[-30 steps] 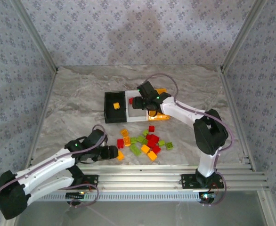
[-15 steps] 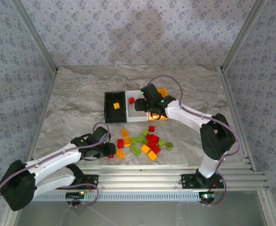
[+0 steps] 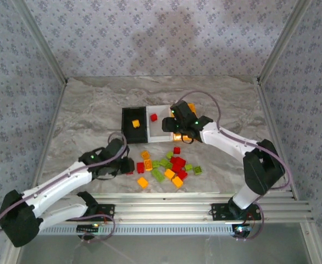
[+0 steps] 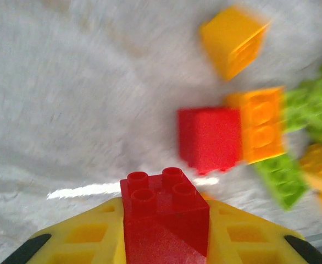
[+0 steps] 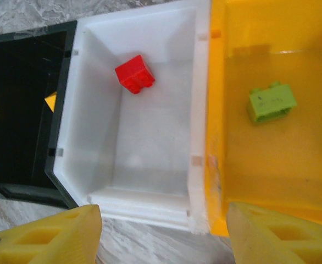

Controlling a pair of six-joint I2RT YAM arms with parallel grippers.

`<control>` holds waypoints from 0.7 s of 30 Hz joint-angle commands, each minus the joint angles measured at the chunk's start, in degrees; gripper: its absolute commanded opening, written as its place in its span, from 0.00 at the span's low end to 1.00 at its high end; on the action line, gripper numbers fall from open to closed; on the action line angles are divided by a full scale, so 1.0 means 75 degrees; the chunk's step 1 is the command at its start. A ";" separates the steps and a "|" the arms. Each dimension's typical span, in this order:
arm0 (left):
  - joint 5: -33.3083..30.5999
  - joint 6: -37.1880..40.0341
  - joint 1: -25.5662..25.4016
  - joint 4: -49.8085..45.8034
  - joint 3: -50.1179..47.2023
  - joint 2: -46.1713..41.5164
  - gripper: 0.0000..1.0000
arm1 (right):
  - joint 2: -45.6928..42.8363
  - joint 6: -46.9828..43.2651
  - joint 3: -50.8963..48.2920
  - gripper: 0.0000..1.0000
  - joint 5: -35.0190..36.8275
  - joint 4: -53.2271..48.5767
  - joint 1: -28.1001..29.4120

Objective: Sort the legos into containers by color

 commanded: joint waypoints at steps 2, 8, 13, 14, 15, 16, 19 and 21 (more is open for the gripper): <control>-0.0157 0.0659 0.0228 0.0341 0.1507 0.1126 0.24 | -0.0706 0.0260 -0.0739 0.63 0.0181 -0.0065 -0.0053; -0.0153 0.1251 0.0557 0.1032 0.3693 0.3602 0.20 | -0.1432 0.0565 -0.1686 0.64 0.0311 -0.0238 -0.0055; -0.0303 0.1572 0.0934 0.1033 0.5291 0.5231 0.20 | -0.2125 0.0739 -0.2395 0.64 0.0388 -0.0290 -0.0059; -0.0286 0.1587 0.1010 0.1031 0.5581 0.5517 0.21 | -0.2253 0.0761 -0.2501 0.64 0.0409 -0.0329 -0.0052; -0.0249 0.1602 0.1065 0.1027 0.5805 0.5727 0.21 | -0.2353 0.0785 -0.2578 0.64 0.0432 -0.0337 -0.0058; -0.0194 0.1607 0.1113 0.1027 0.6051 0.5978 0.21 | -0.2469 0.0813 -0.2676 0.64 0.0436 -0.0356 -0.0051; -0.0101 0.1652 0.1132 0.0904 0.6767 0.6603 0.23 | -0.2747 0.0889 -0.2909 0.64 0.0446 -0.0441 -0.0067; -0.0092 0.1693 0.1132 0.0736 0.7194 0.6974 0.25 | -0.2908 0.0953 -0.3061 0.65 0.0457 -0.0507 -0.0064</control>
